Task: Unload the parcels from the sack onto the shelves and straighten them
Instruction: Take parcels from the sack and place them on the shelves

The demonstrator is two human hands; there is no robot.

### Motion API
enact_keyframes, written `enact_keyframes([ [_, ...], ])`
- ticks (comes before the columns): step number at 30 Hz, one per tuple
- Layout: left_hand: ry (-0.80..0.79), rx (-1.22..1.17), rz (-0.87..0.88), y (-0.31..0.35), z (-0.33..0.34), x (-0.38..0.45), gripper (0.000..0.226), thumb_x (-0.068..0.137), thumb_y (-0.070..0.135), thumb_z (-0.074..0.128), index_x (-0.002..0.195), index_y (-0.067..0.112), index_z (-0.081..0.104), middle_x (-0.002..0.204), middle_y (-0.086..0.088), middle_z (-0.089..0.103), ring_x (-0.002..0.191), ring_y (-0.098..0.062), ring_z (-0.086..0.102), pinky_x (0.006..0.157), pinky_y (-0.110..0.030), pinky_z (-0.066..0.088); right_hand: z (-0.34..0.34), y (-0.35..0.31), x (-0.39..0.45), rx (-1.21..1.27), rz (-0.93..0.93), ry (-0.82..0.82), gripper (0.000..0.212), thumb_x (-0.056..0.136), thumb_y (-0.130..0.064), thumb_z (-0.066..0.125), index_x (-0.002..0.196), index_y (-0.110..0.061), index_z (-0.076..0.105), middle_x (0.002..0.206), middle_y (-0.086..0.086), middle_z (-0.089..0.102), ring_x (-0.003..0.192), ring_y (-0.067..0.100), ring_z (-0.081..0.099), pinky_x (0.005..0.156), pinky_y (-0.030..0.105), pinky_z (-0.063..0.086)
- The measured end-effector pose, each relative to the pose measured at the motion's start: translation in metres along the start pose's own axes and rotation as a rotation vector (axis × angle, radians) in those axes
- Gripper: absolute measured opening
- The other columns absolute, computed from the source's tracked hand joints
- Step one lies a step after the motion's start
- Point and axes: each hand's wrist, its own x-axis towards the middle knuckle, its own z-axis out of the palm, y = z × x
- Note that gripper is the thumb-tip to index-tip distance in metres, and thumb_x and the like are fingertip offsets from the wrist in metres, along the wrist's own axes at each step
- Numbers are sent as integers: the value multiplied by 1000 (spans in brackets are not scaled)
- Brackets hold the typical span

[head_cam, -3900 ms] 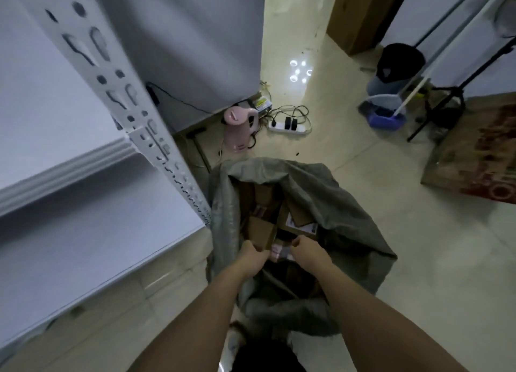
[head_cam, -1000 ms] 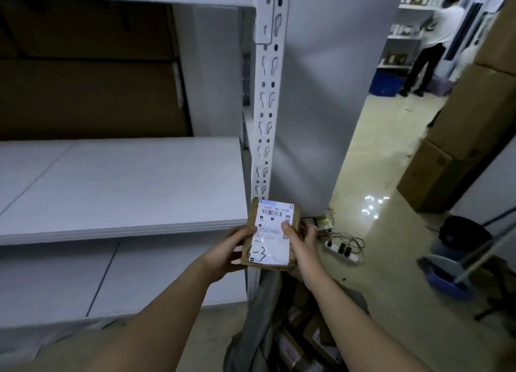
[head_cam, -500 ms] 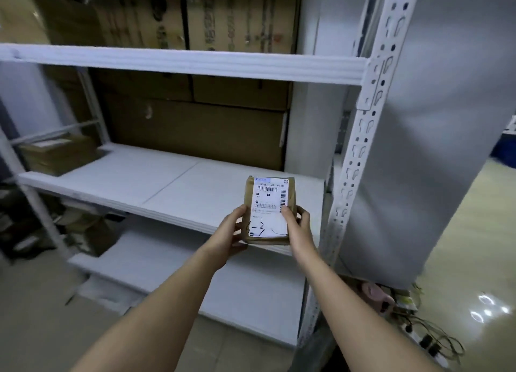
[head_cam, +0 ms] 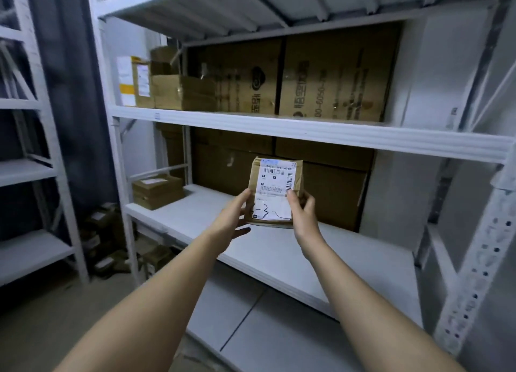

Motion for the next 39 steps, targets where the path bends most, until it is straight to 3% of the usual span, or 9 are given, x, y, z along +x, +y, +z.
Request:
enact_keyframes([
  [4,9,21,61,36,-65,24,30,91,55,48,106,34,63,109,2,67,103,-16,63,94,-39,50,72,-19,22,-29,-102,11,49,97,-32,54,136,-10,35,120,0,53,93,1,54,60,1,43],
  [8,47,81,136,66,-125,48,28,92,53,46,105,36,64,108,6,68,101,-14,63,92,-39,50,141,-36,47,-31,-181,44,53,96,-33,55,138,-8,36,127,3,51,112,12,51,86,17,41],
  [13,100,67,250,98,-180,79,26,95,45,48,107,27,63,106,1,68,90,-15,65,74,-30,49,211,-52,85,-66,-271,63,51,94,-40,56,135,-12,41,120,-5,52,106,9,50,81,16,37],
  [18,160,84,336,133,-222,123,17,96,41,49,90,32,61,92,8,64,88,-13,62,76,-29,50,265,-62,137,-73,-329,46,40,94,-43,55,125,-21,43,103,-16,53,91,-3,52,68,11,36],
  [22,145,117,335,156,-248,168,20,95,38,48,100,25,62,109,-2,65,102,-20,61,93,-38,49,297,-65,180,-129,-407,58,51,94,-47,52,135,-19,39,114,-11,50,98,3,49,70,12,35],
  [26,118,106,388,172,-267,213,31,95,45,44,107,24,63,109,-1,65,99,-17,60,82,-33,49,324,-60,225,-111,-446,73,54,94,-50,50,137,-21,34,123,-7,48,108,11,49,81,24,37],
  [33,378,248,788,136,-320,269,24,86,53,35,97,41,53,97,21,63,97,1,58,84,-27,46,399,-12,247,-43,-667,106,59,90,-38,54,140,-12,35,133,1,48,110,0,48,78,-6,31],
  [36,435,268,755,101,-366,282,39,88,47,33,112,24,53,106,7,64,103,-12,60,86,-34,48,444,33,244,-56,-652,79,62,89,-37,53,141,-7,35,138,10,44,116,0,42,86,-5,29],
  [39,476,295,655,70,-406,290,42,88,46,29,114,22,52,98,16,63,93,0,60,70,-17,47,484,76,240,-58,-595,52,63,89,-34,53,140,-3,35,139,12,43,117,-3,39,89,-5,27],
])
